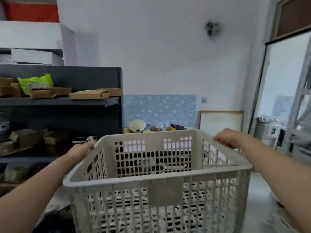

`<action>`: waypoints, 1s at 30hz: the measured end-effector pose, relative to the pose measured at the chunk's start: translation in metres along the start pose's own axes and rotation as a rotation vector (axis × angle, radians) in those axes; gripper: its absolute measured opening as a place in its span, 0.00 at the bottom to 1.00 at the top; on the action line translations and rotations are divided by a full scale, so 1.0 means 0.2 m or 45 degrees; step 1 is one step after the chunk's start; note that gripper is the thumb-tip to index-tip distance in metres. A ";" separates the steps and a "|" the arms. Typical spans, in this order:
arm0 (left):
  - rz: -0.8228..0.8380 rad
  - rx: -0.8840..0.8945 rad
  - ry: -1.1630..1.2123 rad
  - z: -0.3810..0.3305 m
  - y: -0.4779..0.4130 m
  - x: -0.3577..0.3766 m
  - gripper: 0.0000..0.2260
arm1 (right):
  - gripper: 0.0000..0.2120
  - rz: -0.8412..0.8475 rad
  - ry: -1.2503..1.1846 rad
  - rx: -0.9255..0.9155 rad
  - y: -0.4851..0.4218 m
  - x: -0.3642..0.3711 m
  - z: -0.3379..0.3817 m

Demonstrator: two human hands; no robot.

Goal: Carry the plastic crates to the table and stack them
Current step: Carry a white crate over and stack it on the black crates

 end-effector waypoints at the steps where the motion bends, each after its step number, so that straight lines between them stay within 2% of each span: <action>1: 0.048 0.007 0.022 -0.03 0.00 0.12 0.09 | 0.09 -0.029 -0.008 0.024 -0.03 -0.05 -0.06; 5: 0.152 0.003 0.053 -0.13 -0.16 0.50 0.11 | 0.12 -0.143 -0.047 0.100 -0.22 -0.15 -0.24; 9: 0.263 0.018 0.064 -0.23 -0.42 0.81 0.12 | 0.08 -0.324 -0.081 0.179 -0.47 -0.16 -0.38; 13: 0.352 0.014 0.067 -0.25 -0.76 1.10 0.13 | 0.06 -0.374 -0.091 0.233 -0.78 -0.13 -0.44; 18: 0.451 -0.026 0.041 -0.28 -1.33 1.47 0.14 | 0.06 -0.365 -0.084 0.328 -1.14 -0.11 -0.43; 23: 0.456 -0.051 0.136 -0.56 -1.46 1.74 0.06 | 0.04 -0.340 -0.127 0.413 -1.47 -0.06 -0.50; 25: 0.469 -0.073 0.126 -0.59 -1.58 1.88 0.06 | 0.02 -0.344 -0.152 0.444 -1.66 -0.03 -0.54; 30: 0.484 -0.203 0.101 -0.55 -1.93 2.21 0.08 | 0.03 -0.238 -0.194 0.494 -2.19 0.10 -0.64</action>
Point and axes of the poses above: each hand's wrist, its own y-axis away from the middle knuckle, its own x-axis out of the palm, z = x × y, the point moved 6 cm from there along -y, towards the middle knuckle, and after that the axes turned 1 degree about -y, right-handed, at the moved point
